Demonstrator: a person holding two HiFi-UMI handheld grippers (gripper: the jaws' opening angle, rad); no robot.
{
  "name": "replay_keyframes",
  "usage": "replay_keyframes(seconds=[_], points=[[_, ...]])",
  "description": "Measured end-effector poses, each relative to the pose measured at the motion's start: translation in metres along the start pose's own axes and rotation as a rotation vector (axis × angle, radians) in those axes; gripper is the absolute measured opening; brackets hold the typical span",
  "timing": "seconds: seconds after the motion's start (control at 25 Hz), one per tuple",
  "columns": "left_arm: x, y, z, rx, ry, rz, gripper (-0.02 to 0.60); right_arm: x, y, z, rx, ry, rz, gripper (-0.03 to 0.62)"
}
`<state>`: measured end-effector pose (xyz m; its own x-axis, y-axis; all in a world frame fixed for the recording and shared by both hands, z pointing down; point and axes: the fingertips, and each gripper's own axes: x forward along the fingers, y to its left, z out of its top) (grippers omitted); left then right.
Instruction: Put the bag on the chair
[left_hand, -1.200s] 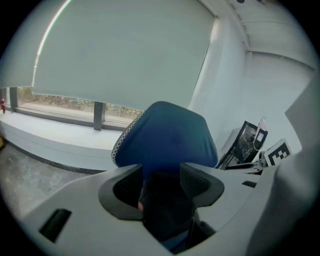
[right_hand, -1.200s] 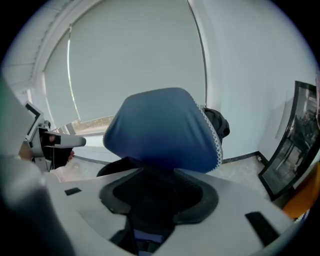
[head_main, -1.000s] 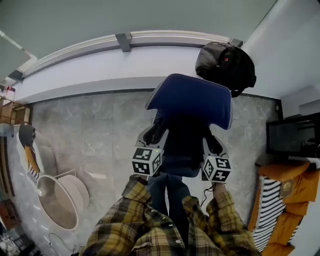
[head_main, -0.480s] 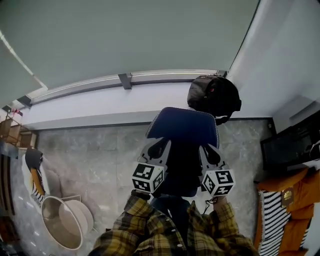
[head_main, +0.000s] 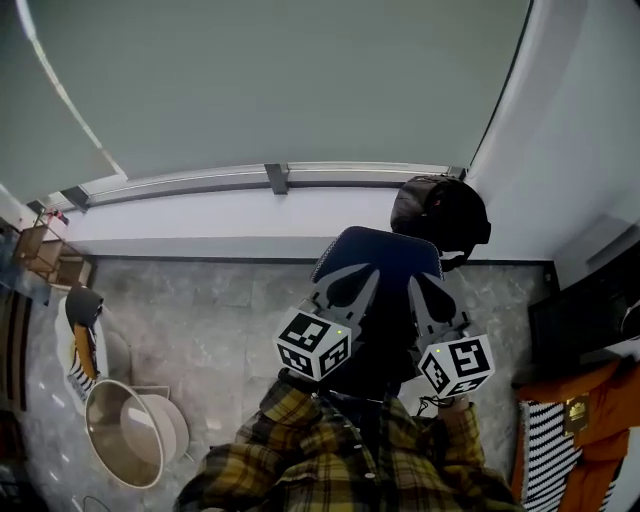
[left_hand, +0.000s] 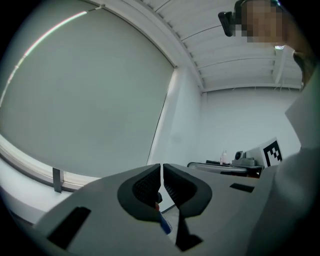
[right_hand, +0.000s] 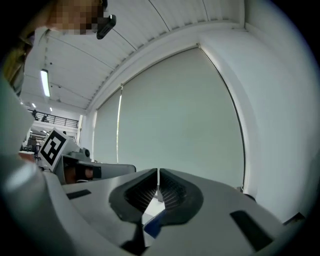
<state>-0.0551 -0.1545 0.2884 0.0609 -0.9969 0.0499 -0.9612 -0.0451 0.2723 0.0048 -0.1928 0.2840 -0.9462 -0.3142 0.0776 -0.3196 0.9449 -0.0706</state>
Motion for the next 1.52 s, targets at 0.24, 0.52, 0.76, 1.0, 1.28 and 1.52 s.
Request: replay_keyframes(seconds=[0.24,0.52,0.76,1.0,1.28,1.52], points=[[-0.017,-0.031,0.035,0.072,-0.065,-0.055,0.021,-0.020,0.020,0.035,-0.053,-0.086,0.009,0.018],[-0.038,-0.041,0.058,0.116,-0.115,-0.064,0.018,-0.023,0.036,0.042,0.000,-0.091,0.071,0.017],[-0.035,-0.043,0.056,0.135,-0.104,-0.071,0.018,-0.022,0.035,0.041,-0.007,-0.076,0.082,0.017],[-0.032,-0.037,0.054,0.122,-0.095,-0.084,0.018,-0.017,0.033,0.037,0.005,-0.056,0.072,0.015],[-0.027,-0.031,0.051,0.104,-0.081,-0.095,0.018,-0.009,0.033,0.029,0.007,-0.030,0.069,0.015],[-0.024,-0.026,0.049,0.092,-0.076,-0.099,0.018,-0.004,0.033,0.026,0.012,-0.019,0.066,0.015]])
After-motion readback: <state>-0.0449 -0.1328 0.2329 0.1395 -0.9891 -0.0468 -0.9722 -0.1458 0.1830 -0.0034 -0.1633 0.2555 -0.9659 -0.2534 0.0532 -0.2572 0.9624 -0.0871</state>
